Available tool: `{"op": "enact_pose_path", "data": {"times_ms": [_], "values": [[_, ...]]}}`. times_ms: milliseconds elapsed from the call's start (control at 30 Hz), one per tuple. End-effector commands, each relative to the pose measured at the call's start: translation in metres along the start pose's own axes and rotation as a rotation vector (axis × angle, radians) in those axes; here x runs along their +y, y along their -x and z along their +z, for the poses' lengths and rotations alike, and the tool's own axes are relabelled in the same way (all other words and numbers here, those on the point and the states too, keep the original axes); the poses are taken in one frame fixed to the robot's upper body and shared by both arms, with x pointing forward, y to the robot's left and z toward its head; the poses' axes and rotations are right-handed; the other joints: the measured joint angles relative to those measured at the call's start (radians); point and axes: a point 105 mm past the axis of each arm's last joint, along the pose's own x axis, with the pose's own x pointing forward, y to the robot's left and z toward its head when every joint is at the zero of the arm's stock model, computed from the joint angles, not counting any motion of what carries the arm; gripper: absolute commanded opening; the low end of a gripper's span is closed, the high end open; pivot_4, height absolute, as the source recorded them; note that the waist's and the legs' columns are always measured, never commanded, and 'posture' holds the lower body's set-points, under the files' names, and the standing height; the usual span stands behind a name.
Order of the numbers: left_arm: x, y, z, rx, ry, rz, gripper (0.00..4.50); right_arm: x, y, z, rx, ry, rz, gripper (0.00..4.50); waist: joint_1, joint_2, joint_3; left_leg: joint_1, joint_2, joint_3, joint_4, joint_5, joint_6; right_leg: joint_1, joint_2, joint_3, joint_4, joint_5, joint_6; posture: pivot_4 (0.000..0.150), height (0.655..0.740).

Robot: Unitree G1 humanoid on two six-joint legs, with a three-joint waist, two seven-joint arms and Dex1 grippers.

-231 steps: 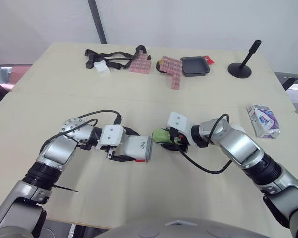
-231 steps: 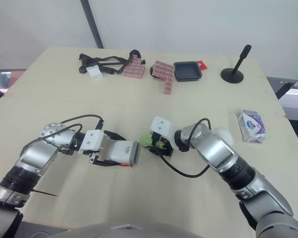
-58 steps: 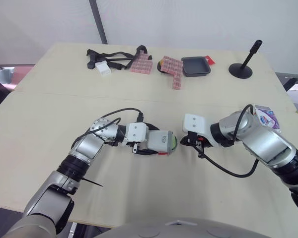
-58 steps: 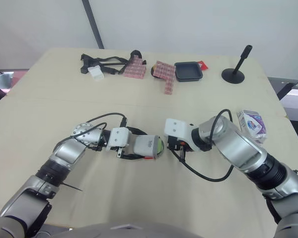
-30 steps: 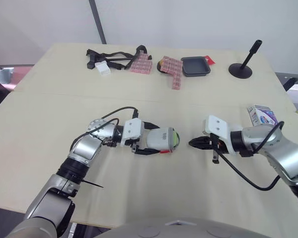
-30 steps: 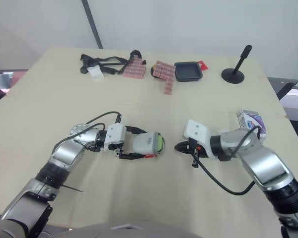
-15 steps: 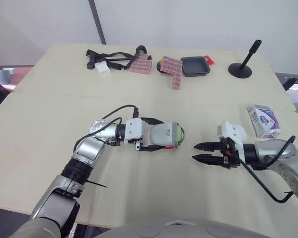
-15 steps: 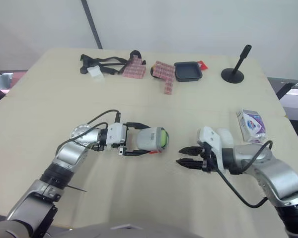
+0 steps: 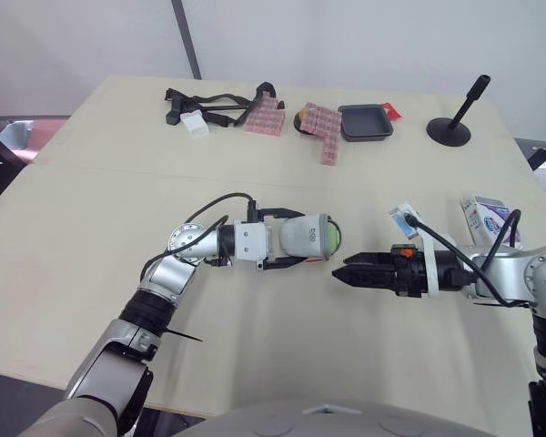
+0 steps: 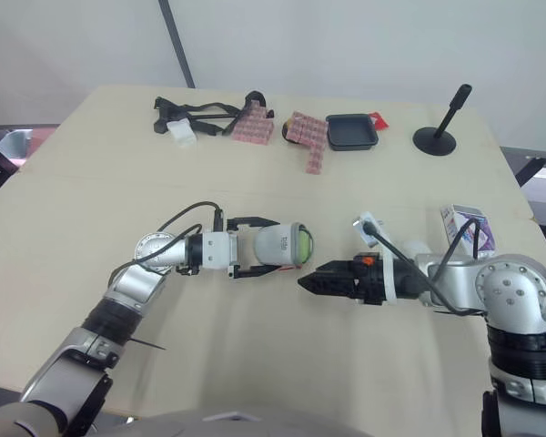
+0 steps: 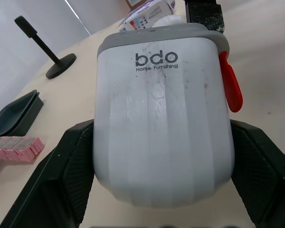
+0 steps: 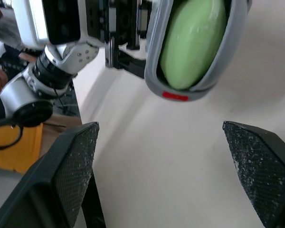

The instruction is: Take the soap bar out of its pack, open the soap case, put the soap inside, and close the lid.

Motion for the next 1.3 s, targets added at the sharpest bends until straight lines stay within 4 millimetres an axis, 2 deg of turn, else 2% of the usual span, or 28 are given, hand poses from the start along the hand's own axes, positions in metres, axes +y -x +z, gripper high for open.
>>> {"op": "enact_pose_path", "data": {"times_ms": [33, 533, 1133, 1300], "values": [[0.011, -0.003, 0.014, -0.046, -0.060, 0.030, 3.45, 0.004, -0.005, 0.013, -0.066, -0.006, 0.006, 4.48, 0.001, 0.000, 0.000, 0.000, 0.000, 0.000, 0.000, 0.000, 0.000, 0.000, 0.000, 0.000, 0.000, 0.000, 0.000, 0.150, 0.7400], [0.010, -0.008, 0.018, -0.064, -0.067, 0.021, 3.45, 0.005, -0.026, 0.026, -0.102, -0.047, -0.010, 4.48, 0.005, 0.000, 0.000, -0.002, -0.003, 0.000, 0.000, 0.000, -0.001, 0.000, 0.000, -0.001, -0.001, 0.000, 0.000, 0.150, 0.7400], [0.012, -0.008, 0.018, -0.062, -0.081, 0.016, 3.45, 0.001, -0.032, 0.031, -0.118, -0.081, -0.018, 4.48, 0.005, 0.000, 0.000, -0.002, -0.003, 0.000, 0.000, -0.001, -0.001, 0.000, 0.000, -0.002, -0.001, 0.000, 0.000, 0.150, 0.7400], [0.012, -0.008, 0.017, -0.059, -0.077, 0.018, 3.45, -0.001, -0.034, 0.028, -0.112, -0.082, -0.032, 2.99, 0.005, 0.000, 0.000, -0.002, -0.003, 0.000, 0.000, -0.001, -0.001, 0.000, 0.000, -0.002, -0.001, 0.000, 0.000, 0.150, 0.7400]]}}
